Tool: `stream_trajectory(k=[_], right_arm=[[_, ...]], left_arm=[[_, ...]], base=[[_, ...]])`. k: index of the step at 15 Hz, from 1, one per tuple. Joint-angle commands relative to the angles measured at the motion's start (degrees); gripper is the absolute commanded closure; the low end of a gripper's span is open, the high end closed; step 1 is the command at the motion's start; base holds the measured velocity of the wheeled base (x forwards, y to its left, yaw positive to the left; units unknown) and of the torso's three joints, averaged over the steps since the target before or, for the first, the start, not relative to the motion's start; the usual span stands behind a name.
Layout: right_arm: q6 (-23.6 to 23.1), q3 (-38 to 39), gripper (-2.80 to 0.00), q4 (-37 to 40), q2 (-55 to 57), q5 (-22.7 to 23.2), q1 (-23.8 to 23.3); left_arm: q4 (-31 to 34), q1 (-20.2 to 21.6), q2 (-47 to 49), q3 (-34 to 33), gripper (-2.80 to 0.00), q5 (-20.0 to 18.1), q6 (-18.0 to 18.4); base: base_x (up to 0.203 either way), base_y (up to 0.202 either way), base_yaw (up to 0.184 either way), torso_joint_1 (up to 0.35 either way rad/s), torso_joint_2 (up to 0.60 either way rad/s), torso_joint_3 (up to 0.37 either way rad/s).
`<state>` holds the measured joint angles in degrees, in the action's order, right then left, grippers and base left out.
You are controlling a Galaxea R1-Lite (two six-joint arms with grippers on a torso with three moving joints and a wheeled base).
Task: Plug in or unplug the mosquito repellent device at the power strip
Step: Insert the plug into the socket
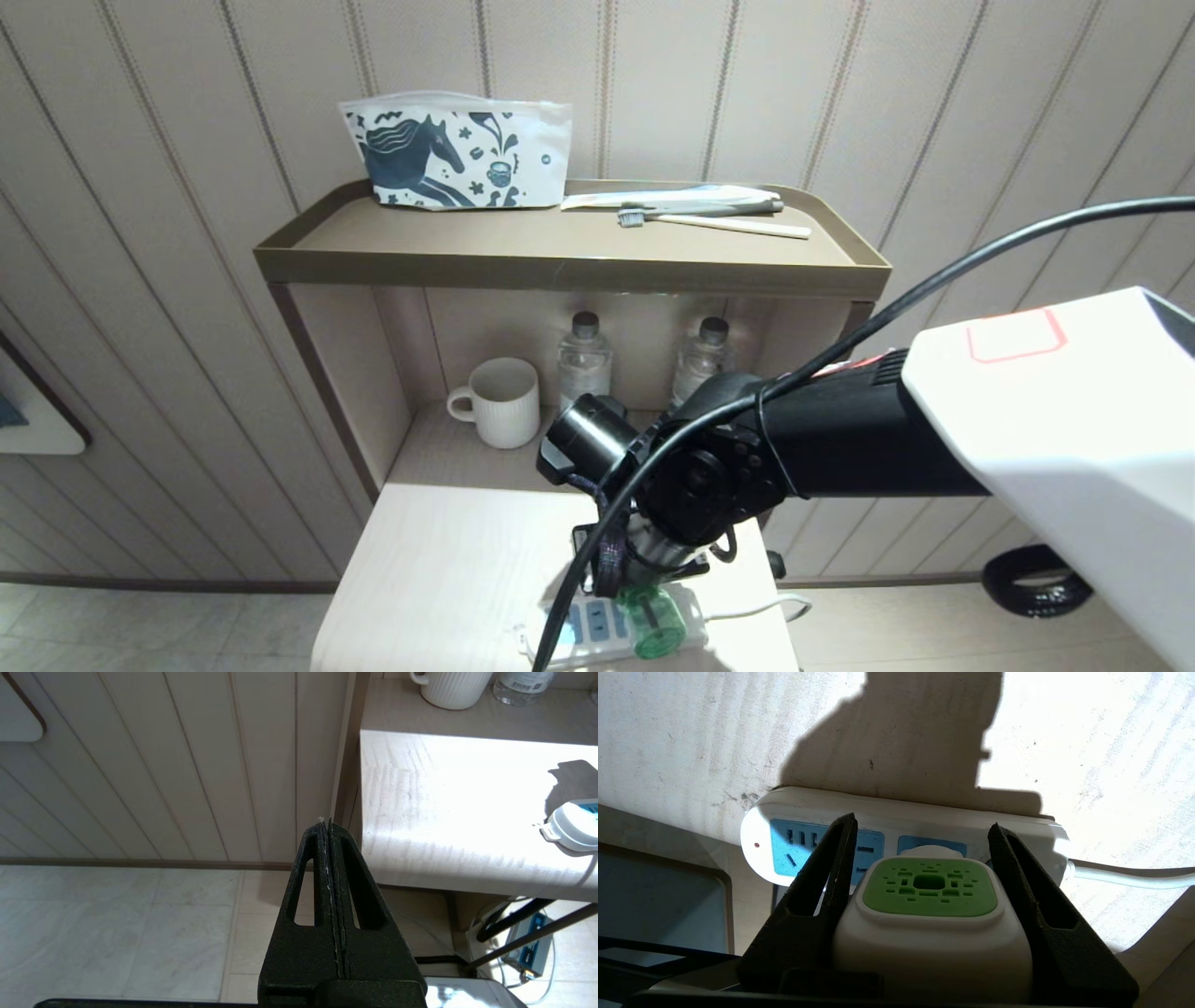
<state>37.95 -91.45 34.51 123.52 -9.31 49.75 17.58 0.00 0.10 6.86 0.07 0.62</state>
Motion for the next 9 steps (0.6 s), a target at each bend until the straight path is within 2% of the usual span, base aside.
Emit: stream_trajectory(k=[1,9], right_arm=[[0.2,0.14,0.0,0.21,0.06,-0.09,0.0],[0.2,0.49,0.0,0.12,0.5,-0.18,0.26]], left_arm=[[0.09,0.0,0.08,0.0,0.0,0.01,-0.01],[0.09,0.0,0.08,0.0,0.0,0.01,-0.01]], base=[[0.0,0.0,0.0,0.0,0.0,0.0],[0.0,0.0,0.0,0.0,0.0,0.0]])
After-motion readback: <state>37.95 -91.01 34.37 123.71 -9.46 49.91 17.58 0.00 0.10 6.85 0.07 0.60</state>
